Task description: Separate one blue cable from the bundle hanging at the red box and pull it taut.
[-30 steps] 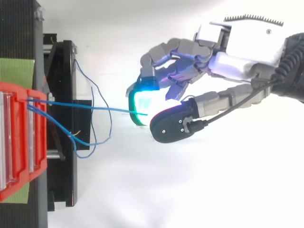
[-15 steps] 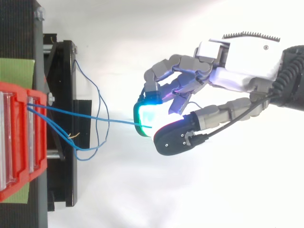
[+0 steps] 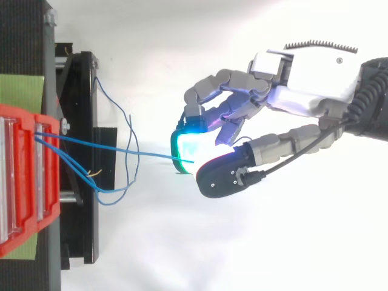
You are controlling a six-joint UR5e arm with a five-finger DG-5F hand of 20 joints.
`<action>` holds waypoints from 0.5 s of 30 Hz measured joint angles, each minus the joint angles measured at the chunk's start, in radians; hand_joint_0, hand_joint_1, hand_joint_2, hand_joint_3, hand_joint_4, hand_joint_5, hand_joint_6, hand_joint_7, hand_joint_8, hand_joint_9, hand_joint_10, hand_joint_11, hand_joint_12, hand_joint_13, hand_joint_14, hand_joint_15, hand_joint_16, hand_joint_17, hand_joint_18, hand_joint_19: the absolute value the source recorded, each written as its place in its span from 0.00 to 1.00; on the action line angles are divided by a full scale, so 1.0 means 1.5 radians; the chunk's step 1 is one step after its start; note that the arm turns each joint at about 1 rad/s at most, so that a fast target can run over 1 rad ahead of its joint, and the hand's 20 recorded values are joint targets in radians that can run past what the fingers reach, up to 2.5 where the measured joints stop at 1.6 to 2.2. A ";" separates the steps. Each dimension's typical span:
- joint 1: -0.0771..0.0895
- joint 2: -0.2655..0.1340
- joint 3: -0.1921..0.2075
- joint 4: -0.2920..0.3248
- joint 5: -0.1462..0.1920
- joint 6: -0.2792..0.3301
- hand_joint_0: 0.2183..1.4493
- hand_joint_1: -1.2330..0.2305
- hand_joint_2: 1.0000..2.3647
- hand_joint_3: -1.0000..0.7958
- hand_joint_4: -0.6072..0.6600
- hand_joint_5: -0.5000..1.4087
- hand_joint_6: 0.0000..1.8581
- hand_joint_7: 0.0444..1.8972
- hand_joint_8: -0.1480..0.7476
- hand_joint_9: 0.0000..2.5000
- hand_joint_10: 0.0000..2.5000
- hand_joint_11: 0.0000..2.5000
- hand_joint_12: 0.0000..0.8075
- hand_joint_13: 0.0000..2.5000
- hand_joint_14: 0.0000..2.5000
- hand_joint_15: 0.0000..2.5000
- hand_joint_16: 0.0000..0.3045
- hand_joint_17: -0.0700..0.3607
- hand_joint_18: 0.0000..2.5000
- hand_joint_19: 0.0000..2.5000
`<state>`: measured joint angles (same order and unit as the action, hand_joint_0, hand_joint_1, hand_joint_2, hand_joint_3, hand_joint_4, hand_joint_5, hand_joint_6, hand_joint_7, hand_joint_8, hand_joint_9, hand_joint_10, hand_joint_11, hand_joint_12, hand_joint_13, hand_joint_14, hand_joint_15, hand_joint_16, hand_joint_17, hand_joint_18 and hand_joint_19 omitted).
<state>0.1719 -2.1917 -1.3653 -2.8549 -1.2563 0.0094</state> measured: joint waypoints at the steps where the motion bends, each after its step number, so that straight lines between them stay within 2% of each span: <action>1: 0.000 0.000 0.000 0.000 0.000 0.000 0.35 0.31 0.01 0.57 0.51 0.19 0.48 0.75 0.62 0.30 0.00 0.13 0.51 0.28 0.00 0.12 0.19 0.46 0.37 0.18; 15: 0.000 0.000 0.000 0.000 0.000 0.000 0.35 0.31 0.01 0.58 0.50 0.19 0.48 0.75 0.64 0.31 0.00 0.14 0.51 0.29 0.00 0.12 0.19 0.46 0.38 0.18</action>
<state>0.1719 -2.1914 -1.3652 -2.8547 -1.2563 0.0092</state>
